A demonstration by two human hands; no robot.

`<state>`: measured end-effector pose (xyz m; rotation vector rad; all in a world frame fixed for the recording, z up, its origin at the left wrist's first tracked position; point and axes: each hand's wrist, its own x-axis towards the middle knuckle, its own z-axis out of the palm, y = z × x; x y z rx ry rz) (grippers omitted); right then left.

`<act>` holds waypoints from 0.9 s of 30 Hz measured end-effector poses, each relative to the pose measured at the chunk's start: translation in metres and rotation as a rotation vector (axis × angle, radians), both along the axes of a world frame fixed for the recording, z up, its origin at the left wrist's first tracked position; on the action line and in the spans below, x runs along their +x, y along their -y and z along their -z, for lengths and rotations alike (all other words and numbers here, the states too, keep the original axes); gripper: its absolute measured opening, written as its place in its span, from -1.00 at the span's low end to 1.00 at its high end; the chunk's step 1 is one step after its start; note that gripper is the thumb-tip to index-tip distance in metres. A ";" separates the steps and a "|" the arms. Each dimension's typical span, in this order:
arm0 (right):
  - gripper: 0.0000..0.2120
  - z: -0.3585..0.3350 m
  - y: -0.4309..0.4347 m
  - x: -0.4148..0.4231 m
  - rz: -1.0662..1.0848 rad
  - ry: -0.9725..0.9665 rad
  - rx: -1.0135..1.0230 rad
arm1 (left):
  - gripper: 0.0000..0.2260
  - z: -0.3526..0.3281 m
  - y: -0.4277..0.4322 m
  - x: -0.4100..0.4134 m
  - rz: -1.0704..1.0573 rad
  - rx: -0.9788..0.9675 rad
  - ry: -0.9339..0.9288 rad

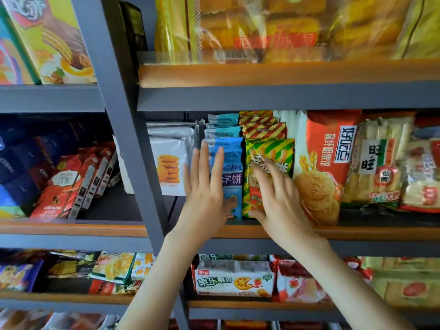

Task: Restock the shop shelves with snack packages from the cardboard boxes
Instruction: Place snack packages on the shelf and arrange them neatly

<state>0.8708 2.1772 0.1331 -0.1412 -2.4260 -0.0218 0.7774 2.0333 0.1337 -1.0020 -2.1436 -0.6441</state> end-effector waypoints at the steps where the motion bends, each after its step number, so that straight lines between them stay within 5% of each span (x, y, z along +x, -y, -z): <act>1: 0.00 -0.001 -0.006 0.004 0.005 0.004 -0.004 | 0.09 -0.007 -0.001 0.005 -0.002 -0.076 -0.102; 5: 0.05 -0.003 -0.024 0.008 0.061 0.091 0.135 | 0.11 -0.014 -0.020 0.011 -0.078 -0.314 -0.296; 9: -0.52 -0.001 -0.031 0.003 0.020 -0.035 0.273 | 0.10 -0.006 -0.040 0.013 -0.211 -0.439 -0.300; 14: -0.51 -0.004 -0.041 0.014 -0.089 -0.095 0.304 | 0.00 0.003 -0.058 0.027 -0.353 -0.433 -0.265; 20: -0.10 -0.003 -0.085 0.055 -0.126 -0.110 0.143 | 0.06 -0.010 -0.075 0.037 -0.452 -0.550 -0.140; 27: 0.07 -0.002 -0.116 0.063 -0.082 -0.035 0.003 | -0.14 -0.017 -0.075 0.046 -0.485 -0.608 -0.139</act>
